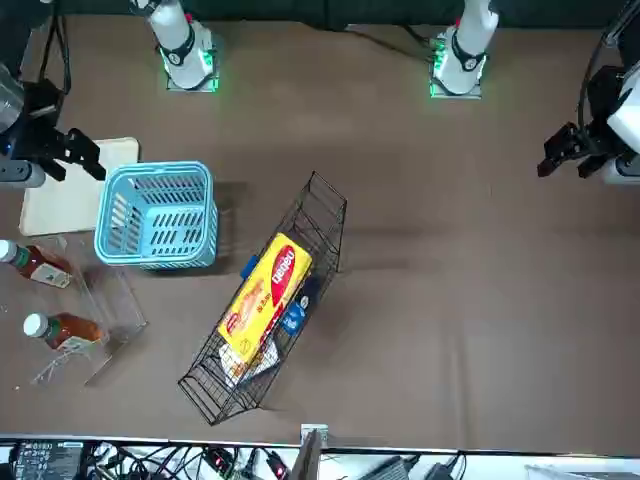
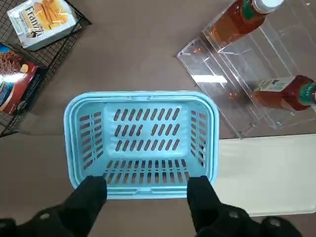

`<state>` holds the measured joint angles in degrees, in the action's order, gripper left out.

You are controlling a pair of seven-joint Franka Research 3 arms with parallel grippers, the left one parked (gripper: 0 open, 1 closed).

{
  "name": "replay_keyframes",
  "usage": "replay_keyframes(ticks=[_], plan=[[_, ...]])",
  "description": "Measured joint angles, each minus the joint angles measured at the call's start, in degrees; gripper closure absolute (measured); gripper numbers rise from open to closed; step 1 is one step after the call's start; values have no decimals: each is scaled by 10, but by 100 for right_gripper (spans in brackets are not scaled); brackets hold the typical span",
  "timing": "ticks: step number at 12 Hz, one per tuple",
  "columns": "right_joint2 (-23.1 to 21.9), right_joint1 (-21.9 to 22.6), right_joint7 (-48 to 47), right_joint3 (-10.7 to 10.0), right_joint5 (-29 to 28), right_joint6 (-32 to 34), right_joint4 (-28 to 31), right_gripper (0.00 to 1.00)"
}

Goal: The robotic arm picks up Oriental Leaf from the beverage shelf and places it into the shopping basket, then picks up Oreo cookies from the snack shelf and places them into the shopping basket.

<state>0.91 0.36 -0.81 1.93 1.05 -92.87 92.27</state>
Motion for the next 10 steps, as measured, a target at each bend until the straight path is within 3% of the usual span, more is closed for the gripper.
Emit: replay_keyframes(ticks=[10], plan=[[0, 0, 0, 0, 0, 0, -2, 0]])
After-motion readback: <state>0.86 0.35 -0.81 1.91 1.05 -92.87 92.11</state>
